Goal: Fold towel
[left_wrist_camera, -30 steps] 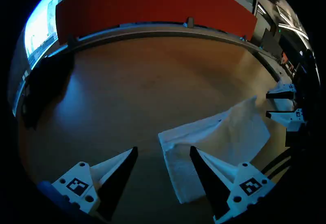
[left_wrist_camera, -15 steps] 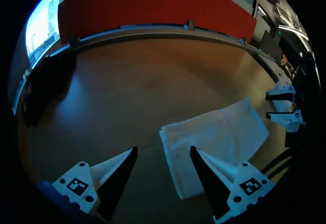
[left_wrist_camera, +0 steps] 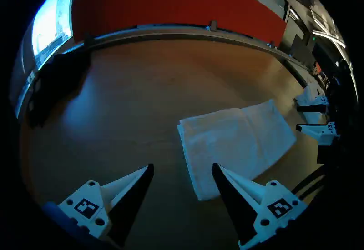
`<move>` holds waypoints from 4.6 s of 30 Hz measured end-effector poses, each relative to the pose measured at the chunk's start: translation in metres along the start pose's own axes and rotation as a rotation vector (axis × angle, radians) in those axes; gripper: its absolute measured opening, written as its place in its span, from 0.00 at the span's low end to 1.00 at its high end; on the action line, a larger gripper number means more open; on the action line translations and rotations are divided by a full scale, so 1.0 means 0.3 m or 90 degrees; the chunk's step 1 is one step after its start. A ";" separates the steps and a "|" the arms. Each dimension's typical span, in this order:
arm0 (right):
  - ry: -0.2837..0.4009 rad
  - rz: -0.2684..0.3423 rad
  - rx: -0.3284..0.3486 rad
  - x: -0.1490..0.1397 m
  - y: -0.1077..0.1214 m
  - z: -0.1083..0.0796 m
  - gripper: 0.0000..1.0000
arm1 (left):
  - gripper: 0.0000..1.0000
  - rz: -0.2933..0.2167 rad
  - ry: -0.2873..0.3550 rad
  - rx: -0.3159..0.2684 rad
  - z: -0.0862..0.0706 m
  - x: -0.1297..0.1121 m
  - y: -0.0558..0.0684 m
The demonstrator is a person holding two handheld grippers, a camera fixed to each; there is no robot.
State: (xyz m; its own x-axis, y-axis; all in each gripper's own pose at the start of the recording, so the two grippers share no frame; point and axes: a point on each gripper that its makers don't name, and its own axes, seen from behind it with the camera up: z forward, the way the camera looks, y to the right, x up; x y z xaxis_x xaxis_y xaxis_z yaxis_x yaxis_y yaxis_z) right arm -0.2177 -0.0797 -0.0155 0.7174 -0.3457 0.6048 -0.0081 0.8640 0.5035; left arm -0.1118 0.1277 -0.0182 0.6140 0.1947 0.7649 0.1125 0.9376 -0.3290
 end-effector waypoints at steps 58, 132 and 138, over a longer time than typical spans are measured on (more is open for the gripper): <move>-0.087 -0.098 0.080 -0.178 -0.071 -0.030 0.78 | 0.95 -0.100 -0.013 0.081 -0.296 -0.367 -0.080; 0.030 -0.223 0.003 0.242 0.092 -0.295 0.06 | 0.94 -0.107 -0.002 0.088 -0.356 -0.346 -0.102; 0.032 -0.229 0.004 0.250 0.093 -0.296 0.06 | 0.95 -0.106 -0.002 0.087 -0.351 -0.343 -0.095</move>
State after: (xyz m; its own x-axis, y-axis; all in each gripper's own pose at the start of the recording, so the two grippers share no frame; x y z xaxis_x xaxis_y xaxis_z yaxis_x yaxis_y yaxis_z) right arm -0.1022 -0.0490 -0.0110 0.7083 -0.6090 0.3571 0.2475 0.6879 0.6823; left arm -0.0958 0.0507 -0.1460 0.5929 0.0344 0.8045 0.1055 0.9872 -0.1199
